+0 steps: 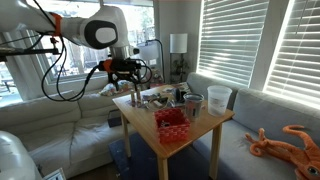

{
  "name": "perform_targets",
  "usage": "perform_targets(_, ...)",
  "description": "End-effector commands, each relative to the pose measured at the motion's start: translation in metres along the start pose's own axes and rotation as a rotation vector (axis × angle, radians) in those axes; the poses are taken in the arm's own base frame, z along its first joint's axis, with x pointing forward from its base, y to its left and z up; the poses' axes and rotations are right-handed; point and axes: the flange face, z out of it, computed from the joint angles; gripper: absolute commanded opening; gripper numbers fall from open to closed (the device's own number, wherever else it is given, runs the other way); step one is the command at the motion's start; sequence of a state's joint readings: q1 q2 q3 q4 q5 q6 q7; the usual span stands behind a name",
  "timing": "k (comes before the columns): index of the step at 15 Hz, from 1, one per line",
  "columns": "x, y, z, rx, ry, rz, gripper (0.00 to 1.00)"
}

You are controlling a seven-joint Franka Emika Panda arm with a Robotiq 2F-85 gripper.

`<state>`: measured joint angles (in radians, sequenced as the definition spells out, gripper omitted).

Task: Put the block on top of the two blocks upright

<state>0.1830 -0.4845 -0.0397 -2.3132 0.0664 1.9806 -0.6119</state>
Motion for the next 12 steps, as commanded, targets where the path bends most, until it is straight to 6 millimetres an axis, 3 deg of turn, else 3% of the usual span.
perform_targets(1, 0.023, 0.015, 0.026, -0.069, -0.015, -0.169, 1.00)
perform_targets(7, 0.042, 0.058, 0.062, -0.137, -0.014, -0.267, 1.00)
perform_targets(8, 0.034, 0.042, 0.059, -0.114, -0.015, -0.235, 1.00)
perform_targets(12, 0.035, 0.045, 0.065, -0.112, -0.020, -0.235, 1.00)
